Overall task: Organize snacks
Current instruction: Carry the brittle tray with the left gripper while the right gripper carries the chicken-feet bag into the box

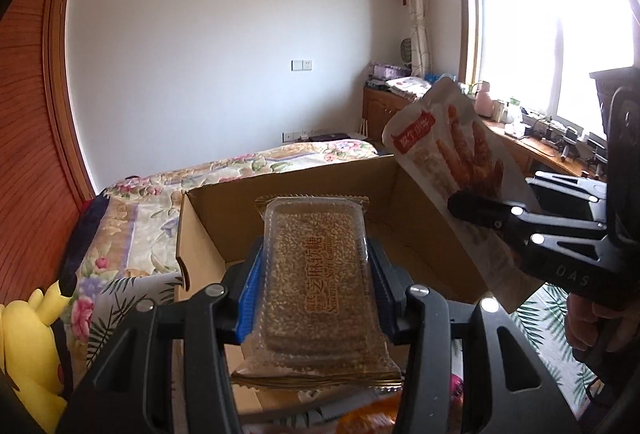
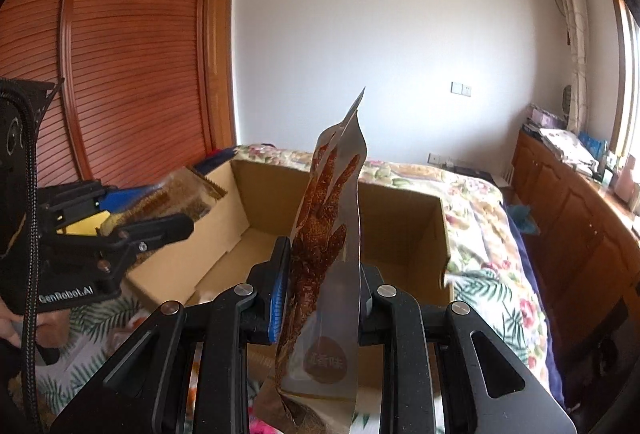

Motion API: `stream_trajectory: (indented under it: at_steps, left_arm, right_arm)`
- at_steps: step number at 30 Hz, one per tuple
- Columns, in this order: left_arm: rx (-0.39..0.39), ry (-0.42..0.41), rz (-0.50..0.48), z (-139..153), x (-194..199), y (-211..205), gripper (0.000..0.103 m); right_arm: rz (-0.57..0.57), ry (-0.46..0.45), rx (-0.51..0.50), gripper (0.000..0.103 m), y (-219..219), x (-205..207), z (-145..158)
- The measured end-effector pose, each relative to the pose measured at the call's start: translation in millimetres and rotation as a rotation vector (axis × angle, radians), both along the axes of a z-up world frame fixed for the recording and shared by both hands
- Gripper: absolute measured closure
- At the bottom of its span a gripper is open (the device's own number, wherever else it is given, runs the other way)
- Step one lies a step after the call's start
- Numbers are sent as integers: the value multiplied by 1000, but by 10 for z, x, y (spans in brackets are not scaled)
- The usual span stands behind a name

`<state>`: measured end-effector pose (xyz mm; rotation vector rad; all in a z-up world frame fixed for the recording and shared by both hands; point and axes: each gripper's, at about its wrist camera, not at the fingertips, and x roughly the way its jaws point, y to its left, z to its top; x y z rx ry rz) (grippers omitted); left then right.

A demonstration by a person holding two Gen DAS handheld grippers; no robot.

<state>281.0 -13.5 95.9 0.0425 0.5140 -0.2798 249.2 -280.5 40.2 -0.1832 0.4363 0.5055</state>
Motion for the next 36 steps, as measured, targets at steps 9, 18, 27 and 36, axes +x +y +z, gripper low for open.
stream_trajectory:
  at_steps: [9,18,27,36]
  left_arm:
    - [17,43,23,-178,270,-30,56]
    - [38,70,19,-298,336,-115,54]
    - [46,71,20,-323,327,-153,47]
    - [37,65,31,-239,156,-137,41]
  right_arm:
    - [-22,16,-52,80,155,427,-109]
    - [-48,55,-90,80,183,528,-354]
    - [-43,63,-99,79,211,485,-360]
    - [-37,61,-67,79,100,331,-307]
